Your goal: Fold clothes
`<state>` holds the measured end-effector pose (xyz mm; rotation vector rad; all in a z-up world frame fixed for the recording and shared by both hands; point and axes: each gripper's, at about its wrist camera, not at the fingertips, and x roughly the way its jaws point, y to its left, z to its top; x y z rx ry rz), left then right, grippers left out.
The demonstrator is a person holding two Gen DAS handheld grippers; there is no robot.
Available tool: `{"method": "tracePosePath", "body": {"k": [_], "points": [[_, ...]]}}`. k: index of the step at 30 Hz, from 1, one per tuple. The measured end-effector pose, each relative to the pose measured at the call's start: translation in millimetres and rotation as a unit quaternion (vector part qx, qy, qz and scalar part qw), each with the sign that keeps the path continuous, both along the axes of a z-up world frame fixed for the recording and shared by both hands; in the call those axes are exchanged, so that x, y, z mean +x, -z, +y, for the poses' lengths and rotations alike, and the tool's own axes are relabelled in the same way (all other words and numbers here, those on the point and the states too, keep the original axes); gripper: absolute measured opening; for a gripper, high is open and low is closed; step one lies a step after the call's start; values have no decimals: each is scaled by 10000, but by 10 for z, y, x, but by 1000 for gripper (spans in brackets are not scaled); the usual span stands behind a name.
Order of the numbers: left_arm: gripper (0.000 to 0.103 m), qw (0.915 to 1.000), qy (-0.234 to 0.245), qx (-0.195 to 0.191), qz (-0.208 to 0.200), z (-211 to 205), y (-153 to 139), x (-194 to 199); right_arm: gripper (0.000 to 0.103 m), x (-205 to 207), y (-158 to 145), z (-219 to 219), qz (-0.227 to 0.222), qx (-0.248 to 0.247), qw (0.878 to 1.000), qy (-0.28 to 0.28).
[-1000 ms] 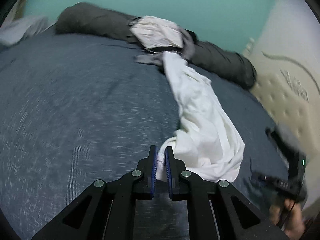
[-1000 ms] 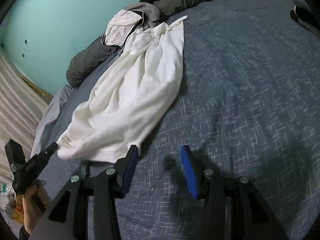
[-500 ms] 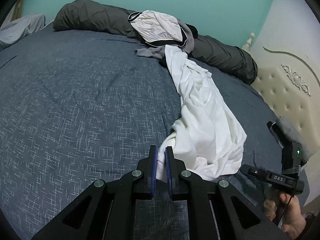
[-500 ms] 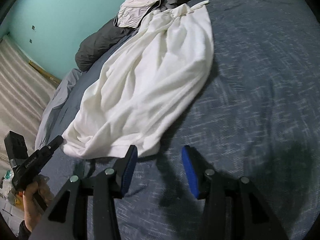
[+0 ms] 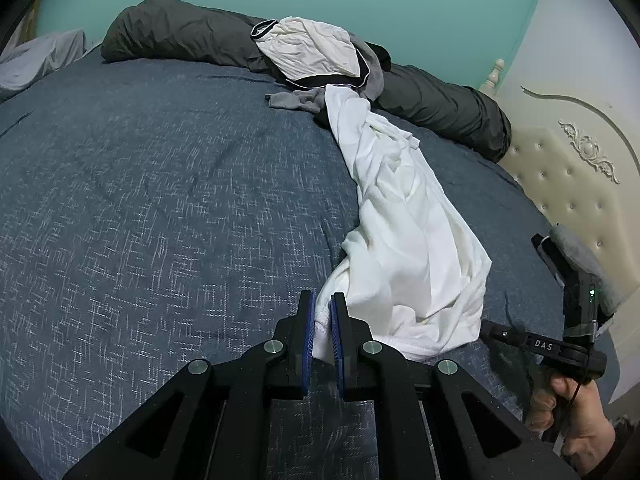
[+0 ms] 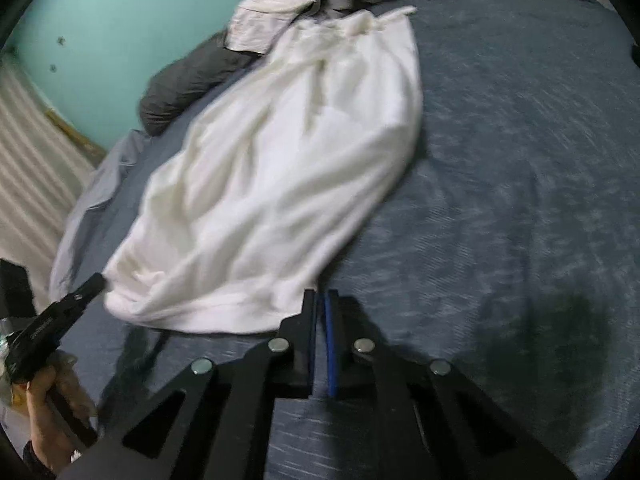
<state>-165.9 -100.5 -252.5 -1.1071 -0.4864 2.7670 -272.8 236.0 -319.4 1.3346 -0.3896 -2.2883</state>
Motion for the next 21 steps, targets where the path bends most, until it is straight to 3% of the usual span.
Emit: {"method": "tracePosePath", "body": {"k": [3,6,7,8,10,17,21], "points": [[9,10000,12,10,-26,14,14,-9,7,31,-70,94,161,110,9994,297],[9,10000,34,10,-29,33,17,-7,7,83,-261,29,540,-143,9984,95],[9,10000,39,4,-25,39,15,-5,13,92,-275,-15,553,-197,9983,2],[9,10000,43,8,-23,46,17,-3,32,90,-253,-72,467,-288,9984,-132],[9,10000,54,22,-30,52,25,1,51,85,-207,-181,300,-450,9978,-378],[9,9998,180,-50,-78,131,59,14,51,0,44,-307,-43,-269,9989,-378],[9,9997,204,-67,-97,143,73,10,52,-19,41,-388,67,31,9989,-471]]}}
